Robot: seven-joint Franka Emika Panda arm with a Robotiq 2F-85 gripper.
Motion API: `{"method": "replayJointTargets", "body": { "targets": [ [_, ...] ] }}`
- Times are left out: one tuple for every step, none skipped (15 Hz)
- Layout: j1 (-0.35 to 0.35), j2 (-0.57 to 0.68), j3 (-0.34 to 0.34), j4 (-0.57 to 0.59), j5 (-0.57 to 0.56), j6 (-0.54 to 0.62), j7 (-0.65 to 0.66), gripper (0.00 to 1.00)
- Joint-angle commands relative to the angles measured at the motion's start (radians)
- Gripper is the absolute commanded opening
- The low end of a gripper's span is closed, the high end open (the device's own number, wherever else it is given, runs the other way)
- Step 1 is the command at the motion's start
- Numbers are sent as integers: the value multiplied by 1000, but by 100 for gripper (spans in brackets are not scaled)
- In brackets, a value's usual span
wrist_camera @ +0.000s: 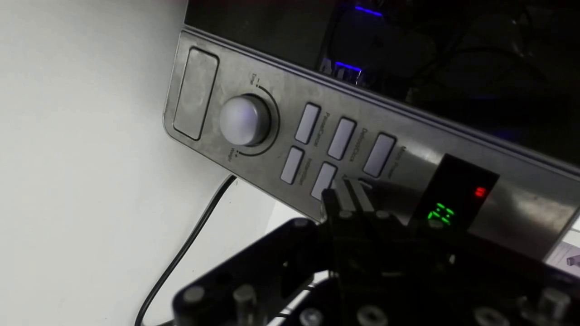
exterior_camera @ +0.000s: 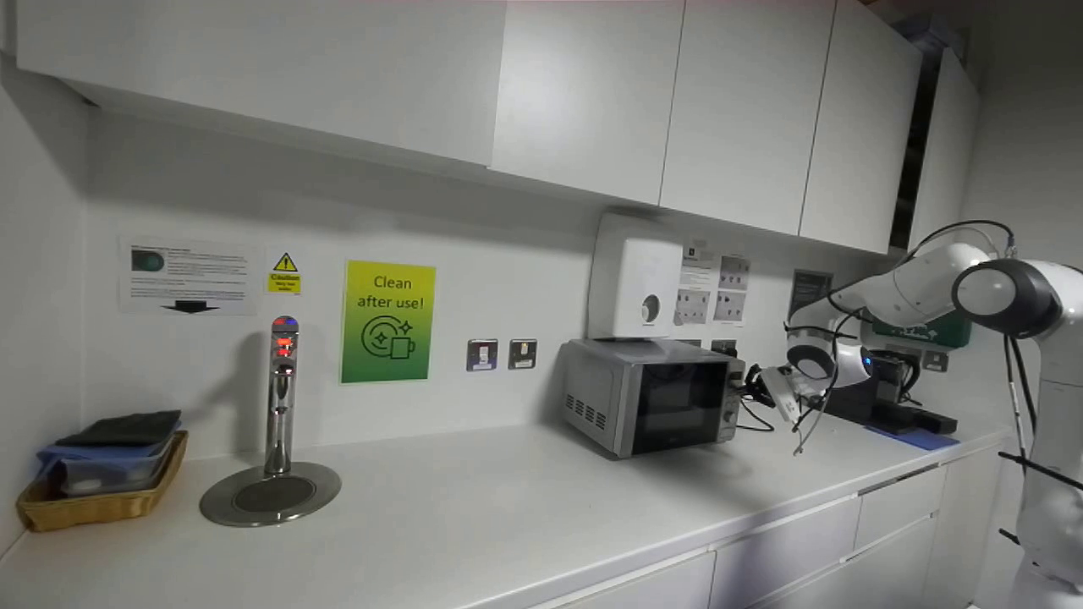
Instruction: Press a button on the microwave
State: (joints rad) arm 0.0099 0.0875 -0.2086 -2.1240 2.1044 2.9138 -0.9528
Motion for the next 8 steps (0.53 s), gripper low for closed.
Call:
{"method": "replayJointTargets", "body": {
  "targets": [
    [-5, -40, -5, -28, -3, -35, -27, 0],
    [-6, -50, -5, -43, -10, -42, -33, 0],
    [-7, -60, -6, -57, -20, -49, -36, 0],
    [-8, -69, -6, -69, -29, -58, -37, 0],
    [-8, -78, -7, -83, -37, -68, -40, 0],
    [-9, -85, -7, -92, -42, -75, -43, 0],
    [-9, -92, -8, -100, -45, -81, -48, 0],
    [-9, -98, -8, -107, -46, -85, -52, 0]
  ]
}}
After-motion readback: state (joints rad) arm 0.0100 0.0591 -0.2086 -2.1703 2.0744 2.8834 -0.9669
